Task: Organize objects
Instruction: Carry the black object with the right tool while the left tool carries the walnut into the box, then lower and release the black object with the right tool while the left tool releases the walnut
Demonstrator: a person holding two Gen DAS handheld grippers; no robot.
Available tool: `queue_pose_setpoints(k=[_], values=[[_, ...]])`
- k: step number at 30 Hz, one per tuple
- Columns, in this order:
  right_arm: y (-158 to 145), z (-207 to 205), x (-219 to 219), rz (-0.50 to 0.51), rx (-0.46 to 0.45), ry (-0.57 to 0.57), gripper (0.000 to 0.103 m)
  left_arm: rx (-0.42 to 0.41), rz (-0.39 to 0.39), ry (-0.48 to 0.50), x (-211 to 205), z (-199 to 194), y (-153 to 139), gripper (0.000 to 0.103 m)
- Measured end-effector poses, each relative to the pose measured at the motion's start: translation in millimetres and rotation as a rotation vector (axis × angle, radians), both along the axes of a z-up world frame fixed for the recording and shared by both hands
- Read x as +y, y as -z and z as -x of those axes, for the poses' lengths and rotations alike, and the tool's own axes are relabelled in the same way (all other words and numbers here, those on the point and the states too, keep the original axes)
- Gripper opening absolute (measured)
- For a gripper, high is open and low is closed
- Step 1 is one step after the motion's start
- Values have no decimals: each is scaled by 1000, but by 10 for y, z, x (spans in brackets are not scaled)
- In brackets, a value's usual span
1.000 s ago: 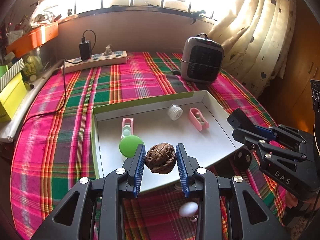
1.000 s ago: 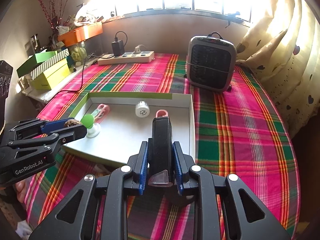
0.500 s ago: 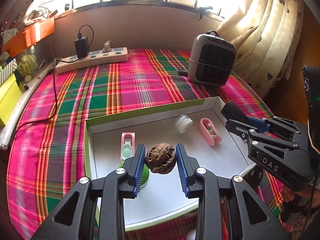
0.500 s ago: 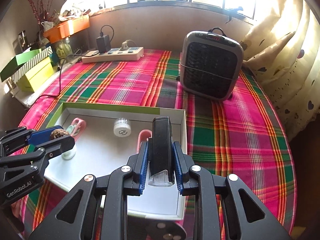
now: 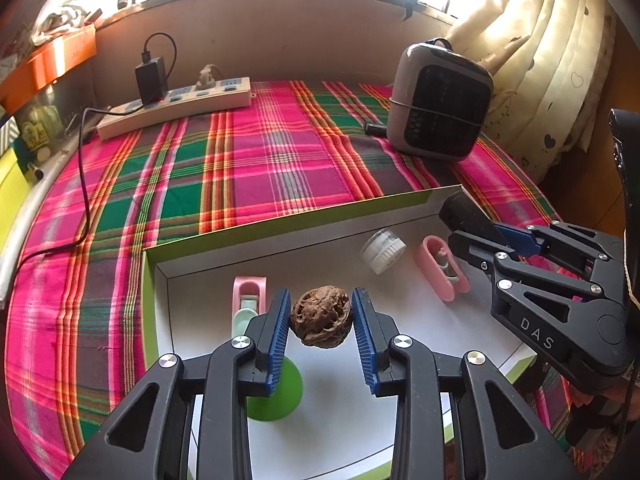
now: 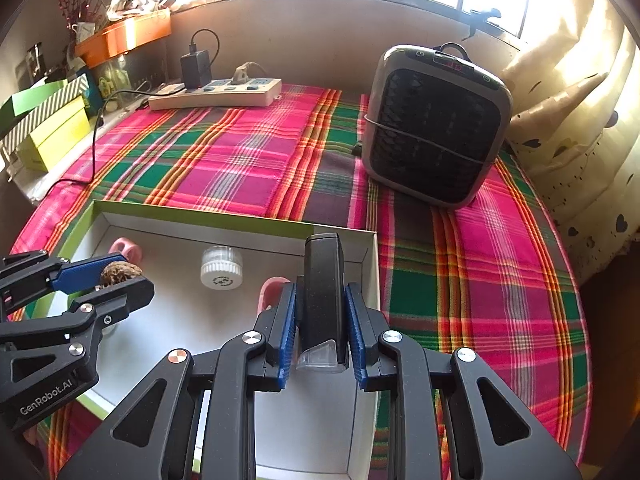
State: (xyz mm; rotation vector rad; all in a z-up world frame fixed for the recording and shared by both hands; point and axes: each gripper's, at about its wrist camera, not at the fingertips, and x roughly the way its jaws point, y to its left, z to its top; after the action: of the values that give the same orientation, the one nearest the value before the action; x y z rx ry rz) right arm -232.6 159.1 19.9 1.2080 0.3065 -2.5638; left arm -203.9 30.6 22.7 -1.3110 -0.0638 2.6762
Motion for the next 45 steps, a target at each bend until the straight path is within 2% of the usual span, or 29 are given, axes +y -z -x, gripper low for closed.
queue_pose_setpoints(k=[7,10,21,27,36,45], values=[[23,27,-3,-3,-7,-12,25,-8,0,-5,-8,43,39,29],[37,46,7,55,-53,-27,25,-9,0,-8,-17,46,50,29],[44,65,0,123,-95,-37,25,-8,4,-10,-20,55,60,29],[27,89,14,99,-69,-10,25,-8,9,-14,-30,55,57,29],[35,162,7,86,-91,-5,25,-7,11,-14,-31,64,59,29],[56,152,72,160,-156,-9,25,-8,9,-14,-32,65,60,29]])
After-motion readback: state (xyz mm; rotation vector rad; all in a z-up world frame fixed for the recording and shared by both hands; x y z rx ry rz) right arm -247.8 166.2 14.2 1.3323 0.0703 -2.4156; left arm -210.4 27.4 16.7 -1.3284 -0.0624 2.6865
